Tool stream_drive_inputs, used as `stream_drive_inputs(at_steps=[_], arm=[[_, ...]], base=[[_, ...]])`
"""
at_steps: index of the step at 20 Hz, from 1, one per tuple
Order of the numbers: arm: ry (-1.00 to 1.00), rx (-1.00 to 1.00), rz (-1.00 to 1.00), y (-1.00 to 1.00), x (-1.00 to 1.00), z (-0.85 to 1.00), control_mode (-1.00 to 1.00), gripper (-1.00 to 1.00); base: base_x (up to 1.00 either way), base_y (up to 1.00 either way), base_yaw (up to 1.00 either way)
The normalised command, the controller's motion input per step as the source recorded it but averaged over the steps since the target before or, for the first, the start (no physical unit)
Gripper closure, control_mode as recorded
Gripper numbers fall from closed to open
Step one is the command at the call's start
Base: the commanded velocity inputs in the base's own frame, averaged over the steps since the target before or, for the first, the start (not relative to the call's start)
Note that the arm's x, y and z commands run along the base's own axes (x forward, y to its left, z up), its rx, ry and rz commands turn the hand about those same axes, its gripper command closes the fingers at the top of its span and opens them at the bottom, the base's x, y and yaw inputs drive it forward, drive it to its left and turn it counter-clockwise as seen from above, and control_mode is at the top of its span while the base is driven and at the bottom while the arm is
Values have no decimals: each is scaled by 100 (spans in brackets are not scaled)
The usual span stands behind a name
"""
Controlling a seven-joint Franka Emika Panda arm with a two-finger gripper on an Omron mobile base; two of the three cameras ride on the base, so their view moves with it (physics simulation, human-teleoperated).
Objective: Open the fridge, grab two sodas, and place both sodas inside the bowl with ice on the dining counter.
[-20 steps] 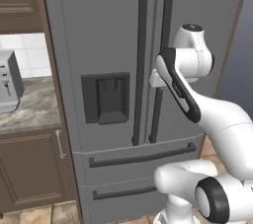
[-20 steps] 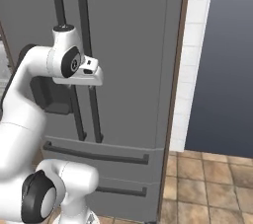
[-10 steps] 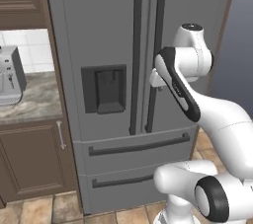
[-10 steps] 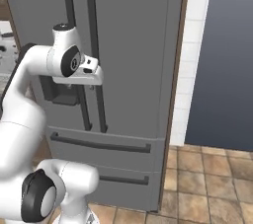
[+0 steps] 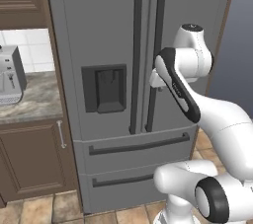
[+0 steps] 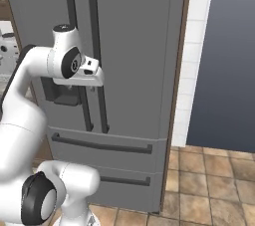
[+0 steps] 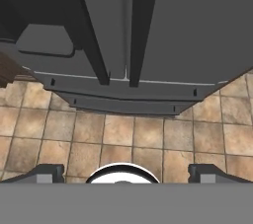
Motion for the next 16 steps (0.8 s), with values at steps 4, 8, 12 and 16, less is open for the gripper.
stream_drive_inputs(at_steps=[4,8,12,16], arm=[[0,0,0,0,0,0,100,-100],[0,0,0,0,0,0,100,-100],[-3,0,-6,0,0,-1,-100,-100],[-19,0,-10,3,11,1,-100,-100]], base=[[-22,4,0],[-12,4,0],[0,0,0],[0,0,0]])
